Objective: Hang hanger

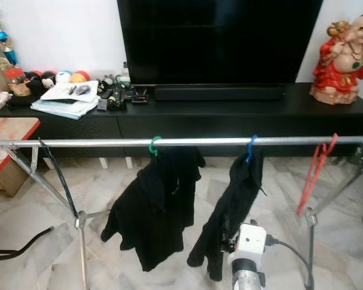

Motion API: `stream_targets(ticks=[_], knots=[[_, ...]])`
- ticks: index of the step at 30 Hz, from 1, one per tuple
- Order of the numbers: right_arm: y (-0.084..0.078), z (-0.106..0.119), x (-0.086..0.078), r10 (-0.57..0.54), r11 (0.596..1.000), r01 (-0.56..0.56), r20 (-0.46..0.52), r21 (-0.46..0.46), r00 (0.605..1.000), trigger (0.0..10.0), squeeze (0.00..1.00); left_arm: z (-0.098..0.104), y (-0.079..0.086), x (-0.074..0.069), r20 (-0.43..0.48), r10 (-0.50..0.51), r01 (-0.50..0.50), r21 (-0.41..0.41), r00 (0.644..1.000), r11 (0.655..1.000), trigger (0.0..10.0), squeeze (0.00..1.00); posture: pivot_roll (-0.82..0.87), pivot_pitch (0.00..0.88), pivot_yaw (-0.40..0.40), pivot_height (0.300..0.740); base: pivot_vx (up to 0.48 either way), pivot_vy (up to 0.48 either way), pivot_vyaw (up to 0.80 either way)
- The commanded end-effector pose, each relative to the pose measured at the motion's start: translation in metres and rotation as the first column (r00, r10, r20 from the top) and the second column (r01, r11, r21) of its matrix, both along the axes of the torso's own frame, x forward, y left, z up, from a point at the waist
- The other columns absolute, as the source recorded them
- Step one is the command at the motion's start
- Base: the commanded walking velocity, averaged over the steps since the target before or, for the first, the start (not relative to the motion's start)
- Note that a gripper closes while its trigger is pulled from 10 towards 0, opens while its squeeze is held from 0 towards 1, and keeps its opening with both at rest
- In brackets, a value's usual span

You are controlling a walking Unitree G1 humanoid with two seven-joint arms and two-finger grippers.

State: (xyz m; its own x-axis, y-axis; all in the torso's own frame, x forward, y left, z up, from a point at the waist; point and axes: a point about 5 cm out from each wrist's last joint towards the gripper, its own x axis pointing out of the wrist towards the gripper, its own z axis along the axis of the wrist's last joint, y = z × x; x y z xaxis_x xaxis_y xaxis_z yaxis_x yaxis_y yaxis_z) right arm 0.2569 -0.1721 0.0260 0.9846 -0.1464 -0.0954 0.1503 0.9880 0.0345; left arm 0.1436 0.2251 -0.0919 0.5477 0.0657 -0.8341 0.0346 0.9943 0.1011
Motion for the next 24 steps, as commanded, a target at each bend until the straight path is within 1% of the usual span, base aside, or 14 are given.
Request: stream_targets(ticks=[1,7,11,15,18,21,24], knots=[[0.004,0.008,0.006,0.011,1.0,-0.011,0.027,-0.003,1.0,10.0,0.0,0.001,0.003,0.002,-0.003,-0.01,0.01,0.005,1.0,1.0,10.0,0.0,0.07,0.0,0.013,0.74,0.424,0.0,0.0],[0.006,0.018,0.009,0.022,0.999,-0.02,0.07,-0.027,0.997,10.0,0.0,0.001,0.002,0.004,-0.001,-0.007,0.007,0.002,1.0,1.0,10.0,0.0,0.07,0.0,0.01,0.74,0.424,0.0,0.0],[0.001,0.022,0.01,-0.022,0.999,0.025,0.085,-0.039,0.996,10.0,0.0,0.001,0.001,0.004,-0.003,-0.004,0.004,-0.002,1.0,1.0,10.0,0.0,0.07,0.0,0.007,0.74,0.421,0.0,0.0],[-0.005,0.025,0.008,-0.08,0.995,0.085,0.089,-0.052,0.993,10.0,0.0,0.0,0.004,-0.001,-0.015,0.007,-0.007,-0.004,1.0,1.0,10.0,0.0,0.07,0.0,0.006,0.74,0.0,0.0,0.0],[-0.005,0.024,0.007,-0.077,0.995,0.082,0.084,-0.051,0.993,10.0,0.0,0.0,0.004,-0.002,-0.019,0.008,-0.008,-0.004,1.0,1.0,10.0,0.0,0.07,0.0,0.007,0.74,0.0,0.0,0.0],[-0.005,0.023,0.005,-0.077,0.995,0.081,0.077,-0.049,0.994,10.0,0.0,-0.001,0.002,-0.003,-0.023,0.008,-0.008,-0.005,1.0,1.0,10.0,0.0,0.07,0.0,0.007,0.74,0.0,0.0,0.0],[-0.004,0.021,0.001,-0.078,0.996,0.081,0.06,-0.049,0.995,10.0,0.0,-0.003,-0.005,-0.004,-0.03,0.003,-0.003,-0.01,1.0,1.0,10.0,0.0,0.08,0.0,0.006,0.74,0.0,0.0,0.0]])
